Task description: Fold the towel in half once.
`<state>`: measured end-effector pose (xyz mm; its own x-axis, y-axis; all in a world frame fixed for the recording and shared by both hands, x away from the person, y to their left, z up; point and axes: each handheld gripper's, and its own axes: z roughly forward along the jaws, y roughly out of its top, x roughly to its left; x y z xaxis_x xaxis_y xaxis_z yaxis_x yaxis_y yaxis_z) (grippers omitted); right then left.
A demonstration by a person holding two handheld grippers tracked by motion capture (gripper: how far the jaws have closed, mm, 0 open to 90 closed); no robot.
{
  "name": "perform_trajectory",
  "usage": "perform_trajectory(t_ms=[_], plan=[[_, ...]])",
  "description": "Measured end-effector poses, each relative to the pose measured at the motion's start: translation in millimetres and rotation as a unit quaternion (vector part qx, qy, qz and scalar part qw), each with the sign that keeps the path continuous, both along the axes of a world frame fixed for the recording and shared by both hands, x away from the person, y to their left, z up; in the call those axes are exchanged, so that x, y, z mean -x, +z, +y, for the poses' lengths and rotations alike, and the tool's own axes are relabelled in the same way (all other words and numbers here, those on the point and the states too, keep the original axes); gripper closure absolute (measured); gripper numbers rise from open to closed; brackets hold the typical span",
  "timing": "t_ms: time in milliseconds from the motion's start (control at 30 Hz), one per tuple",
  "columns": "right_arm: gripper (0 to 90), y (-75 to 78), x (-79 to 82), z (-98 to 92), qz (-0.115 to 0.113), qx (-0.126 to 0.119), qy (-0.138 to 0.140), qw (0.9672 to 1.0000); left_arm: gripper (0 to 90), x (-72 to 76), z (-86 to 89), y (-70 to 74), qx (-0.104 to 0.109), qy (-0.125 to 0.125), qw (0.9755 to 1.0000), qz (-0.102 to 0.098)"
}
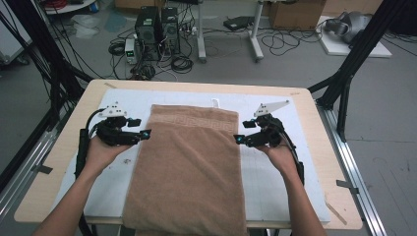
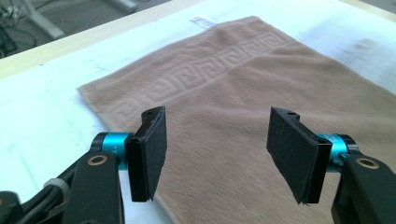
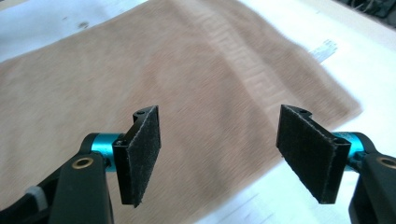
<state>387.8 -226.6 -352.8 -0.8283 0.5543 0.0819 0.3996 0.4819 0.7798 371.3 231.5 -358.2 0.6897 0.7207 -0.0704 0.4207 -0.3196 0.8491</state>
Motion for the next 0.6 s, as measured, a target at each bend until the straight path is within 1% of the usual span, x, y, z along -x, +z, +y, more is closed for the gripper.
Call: perform_trajectory(t_ms=[67,100,133,167,200,233,300,333,367,400,467,500,533,600], plan=[[30.9,-3.6,-10.1,2.4,-0.006,0.006,-0.010,0.9999,39.4,-11.9,0.8,-3.7,-0.002,0.010,0.9999,0.005],[31.2,-7.7,-15.8,3.3,-0.002,0.010,-0.015,0.9998,39.4,-18.7,0.5,-7.6,-0.008,0.014,0.9999,0.005],[32.0,-13.9,-21.8,4.2,0.001,0.018,-0.022,0.9996,39.8,-22.5,0.8,-10.8,-0.008,0.016,0.9998,0.004],[32.4,-18.2,-25.2,5.4,0.001,0.024,-0.027,0.9994,40.3,-27.4,0.9,-15.8,-0.004,0.018,0.9998,0.006],[32.9,-23.9,-29.7,6.5,0.005,0.031,-0.028,0.9991,40.7,-31.9,0.3,-20.8,-0.012,0.020,0.9997,0.008],[33.3,-29.4,-33.7,7.7,0.010,0.034,-0.031,0.9989,40.8,-36.1,-0.6,-25.9,-0.022,0.020,0.9995,0.011],[36.4,-39.5,-39.4,9.5,0.009,0.037,-0.036,0.9986,41.9,-43.3,-2.7,-35.6,-0.026,0.022,0.9993,0.017],[37.2,-44.2,-41.9,9.7,0.009,0.037,-0.040,0.9985,43.0,-46.3,-3.6,-39.9,-0.024,0.022,0.9992,0.023],[37.5,-49.1,-45.1,9.9,0.015,0.036,-0.046,0.9982,44.9,-49.3,-4.2,-44.0,-0.027,0.022,0.9991,0.025],[39.2,-53.6,-48.2,10.0,0.020,0.037,-0.050,0.9979,46.6,-52.1,-5.2,-48.2,-0.031,0.027,0.9988,0.026],[41.0,-60.9,-52.0,10.7,0.029,0.048,-0.058,0.9968,47.4,-57.7,-5.4,-56.7,-0.033,0.038,0.9979,0.039],[41.5,-64.0,-53.2,11.1,0.035,0.046,-0.064,0.9963,47.9,-60.3,-5.5,-60.8,-0.032,0.046,0.9974,0.046],[42.6,-66.9,-55.0,10.6,0.036,0.047,-0.064,0.9962,48.0,-62.4,-5.7,-64.2,-0.032,0.052,0.9966,0.055],[43.6,-72.5,-57.4,10.7,0.045,0.055,-0.077,0.9945,49.4,-65.4,-7.5,-70.8,-0.036,0.057,0.9954,0.067]])
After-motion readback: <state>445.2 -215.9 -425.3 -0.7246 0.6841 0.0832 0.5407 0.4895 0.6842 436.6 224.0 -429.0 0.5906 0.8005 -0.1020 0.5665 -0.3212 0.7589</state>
